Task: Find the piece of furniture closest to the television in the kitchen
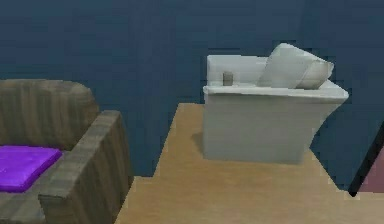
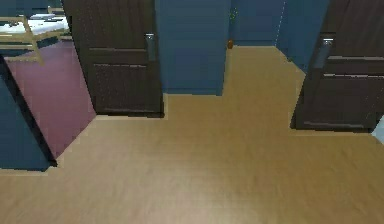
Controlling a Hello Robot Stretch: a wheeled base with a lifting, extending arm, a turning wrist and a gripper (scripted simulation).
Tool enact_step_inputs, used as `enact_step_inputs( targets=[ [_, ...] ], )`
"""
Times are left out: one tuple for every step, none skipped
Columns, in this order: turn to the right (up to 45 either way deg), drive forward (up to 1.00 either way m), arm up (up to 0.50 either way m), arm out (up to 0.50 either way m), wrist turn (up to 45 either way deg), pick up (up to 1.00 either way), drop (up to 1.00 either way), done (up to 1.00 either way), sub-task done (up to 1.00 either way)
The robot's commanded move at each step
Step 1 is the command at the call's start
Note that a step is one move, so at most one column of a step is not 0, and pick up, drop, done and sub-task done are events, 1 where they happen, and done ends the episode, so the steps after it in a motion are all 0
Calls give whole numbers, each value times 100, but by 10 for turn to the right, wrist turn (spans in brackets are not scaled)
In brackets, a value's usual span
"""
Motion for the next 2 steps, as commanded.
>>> enact_step_inputs(
  targets=[
    [-450,0,0,0,0,0,0,0,0],
    [-120,0,0,0,0,0,0,0,0]
  ],
)
